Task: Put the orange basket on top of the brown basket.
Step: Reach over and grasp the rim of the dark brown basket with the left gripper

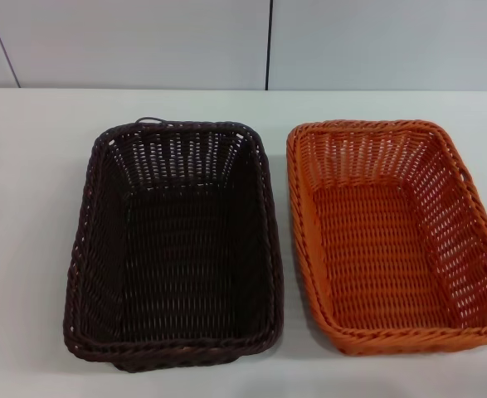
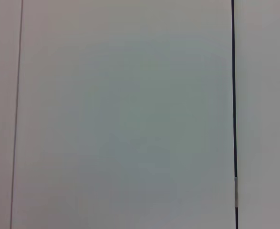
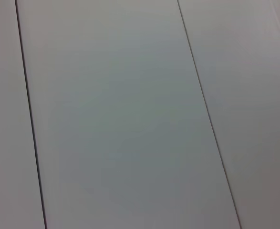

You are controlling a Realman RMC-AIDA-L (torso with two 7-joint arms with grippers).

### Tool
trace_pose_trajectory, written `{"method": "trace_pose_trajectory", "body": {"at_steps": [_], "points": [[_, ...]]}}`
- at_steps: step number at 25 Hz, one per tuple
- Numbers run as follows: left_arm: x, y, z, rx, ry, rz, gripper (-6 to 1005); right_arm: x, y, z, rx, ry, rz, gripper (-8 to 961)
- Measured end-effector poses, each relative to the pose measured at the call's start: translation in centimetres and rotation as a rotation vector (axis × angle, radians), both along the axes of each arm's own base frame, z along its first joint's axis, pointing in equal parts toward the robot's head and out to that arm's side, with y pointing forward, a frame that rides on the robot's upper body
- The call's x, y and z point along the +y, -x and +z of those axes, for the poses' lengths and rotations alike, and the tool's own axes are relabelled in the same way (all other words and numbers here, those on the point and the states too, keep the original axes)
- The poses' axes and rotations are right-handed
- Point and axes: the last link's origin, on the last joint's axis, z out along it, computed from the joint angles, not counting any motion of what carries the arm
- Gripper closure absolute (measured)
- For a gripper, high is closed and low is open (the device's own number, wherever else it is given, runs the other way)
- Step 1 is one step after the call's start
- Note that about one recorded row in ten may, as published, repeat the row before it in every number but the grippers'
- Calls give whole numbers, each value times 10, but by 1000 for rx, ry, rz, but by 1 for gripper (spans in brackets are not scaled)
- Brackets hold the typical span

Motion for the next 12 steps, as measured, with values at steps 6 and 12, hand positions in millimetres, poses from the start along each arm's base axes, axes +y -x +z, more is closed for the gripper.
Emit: {"method": "trace_pose_trajectory", "body": {"at_steps": [6, 12], "points": [[0, 0, 0, 0, 1, 0, 199, 1, 0, 0, 0, 1, 1, 122], [10, -3, -4, -14, 46, 4, 198, 2, 0, -1, 0, 8, 1, 124]]}}
